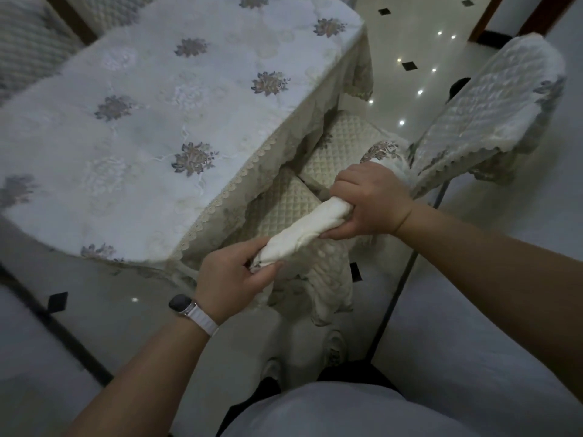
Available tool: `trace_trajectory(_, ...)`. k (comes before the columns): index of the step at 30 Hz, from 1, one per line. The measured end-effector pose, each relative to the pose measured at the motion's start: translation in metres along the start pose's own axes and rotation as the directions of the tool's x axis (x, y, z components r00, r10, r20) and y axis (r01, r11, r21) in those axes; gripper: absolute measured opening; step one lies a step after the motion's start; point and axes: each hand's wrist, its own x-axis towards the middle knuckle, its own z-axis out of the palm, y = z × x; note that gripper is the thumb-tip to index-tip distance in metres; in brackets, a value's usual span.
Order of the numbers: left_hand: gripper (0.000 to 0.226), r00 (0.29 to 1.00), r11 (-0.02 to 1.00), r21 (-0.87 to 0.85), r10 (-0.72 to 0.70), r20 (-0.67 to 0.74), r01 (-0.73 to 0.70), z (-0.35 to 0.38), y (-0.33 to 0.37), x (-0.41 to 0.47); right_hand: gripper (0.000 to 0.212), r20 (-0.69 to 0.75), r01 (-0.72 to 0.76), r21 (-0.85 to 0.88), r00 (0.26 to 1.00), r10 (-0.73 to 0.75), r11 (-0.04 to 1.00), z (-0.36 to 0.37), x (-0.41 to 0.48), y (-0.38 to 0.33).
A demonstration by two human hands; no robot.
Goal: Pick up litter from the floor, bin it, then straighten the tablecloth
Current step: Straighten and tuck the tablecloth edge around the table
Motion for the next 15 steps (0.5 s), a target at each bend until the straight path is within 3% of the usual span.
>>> trace_trajectory(7, 0.036, 0.992, 0.996, -0.031, -0.082, -0.095, 0.079, -0.008, -0.003, 0.018, 0.066, -0.096, 0.056, 0.033, 0.994, -0.052, 0.998, 0.007, 0.037, 0.015)
trace_trajectory(15, 0.038, 0.985, 0.997, 0.052, -0.055, -0.164, 0.064, -0.021, -0.011, 0.04, 0.066, -0.097, 0.107, 0.026, 0.99, -0.104, 0.994, 0.01, 0.07, 0.027)
